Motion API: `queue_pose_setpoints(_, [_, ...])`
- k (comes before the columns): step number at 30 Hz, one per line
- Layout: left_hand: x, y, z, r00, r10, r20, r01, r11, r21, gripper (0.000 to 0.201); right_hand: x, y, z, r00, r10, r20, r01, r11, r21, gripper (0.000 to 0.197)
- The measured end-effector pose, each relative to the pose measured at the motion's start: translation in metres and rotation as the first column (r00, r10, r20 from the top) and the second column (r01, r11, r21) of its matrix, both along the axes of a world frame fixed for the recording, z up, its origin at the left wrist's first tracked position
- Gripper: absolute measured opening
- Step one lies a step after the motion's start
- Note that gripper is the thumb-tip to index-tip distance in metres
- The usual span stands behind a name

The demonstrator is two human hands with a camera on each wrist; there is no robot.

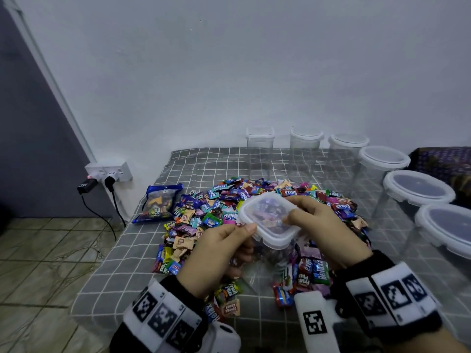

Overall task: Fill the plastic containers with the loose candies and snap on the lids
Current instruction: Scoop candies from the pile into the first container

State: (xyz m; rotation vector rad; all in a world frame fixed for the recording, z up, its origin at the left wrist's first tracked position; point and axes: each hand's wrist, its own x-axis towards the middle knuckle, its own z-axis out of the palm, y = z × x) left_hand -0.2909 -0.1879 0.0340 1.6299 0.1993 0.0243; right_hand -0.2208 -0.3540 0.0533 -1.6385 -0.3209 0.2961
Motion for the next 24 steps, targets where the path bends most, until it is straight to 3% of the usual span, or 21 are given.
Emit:
queue_pose_setpoints(6, [0.014,0.002,0.005,1.000,-0.015,-0.008,0.015,0.998,0.068,0.039,0.022,-0.005,0.001,0.992,0.105,-0.076,-0.115,0.983,-0.140,0.022])
queue_pose_setpoints(7, [0.017,0.004,0.006,1.000,-0.015,-0.012,0.015,0.997,0.070,0.037,0.024,-0.005,0.001,0.991,0.107,-0.080,-0.119,0.978,-0.171,0.029])
queue_pose_setpoints(10, [0.028,0.009,0.011,0.999,-0.019,-0.034,0.019,1.000,-0.009,0.019,0.030,-0.003,-0.001,0.993,0.092,-0.079,-0.107,0.971,-0.215,0.050])
queue_pose_setpoints(19, [0.043,0.015,0.010,0.987,-0.103,-0.125,0.080,0.981,-0.179,0.009,0.034,-0.001,-0.001,0.988,0.122,-0.095,-0.139,0.970,-0.199,0.049])
queue_pose_setpoints(24, [0.045,0.013,0.013,0.997,-0.039,-0.073,0.023,0.977,-0.214,0.008,0.029,0.004,0.002,0.989,0.127,-0.077,-0.141,0.968,-0.210,0.066])
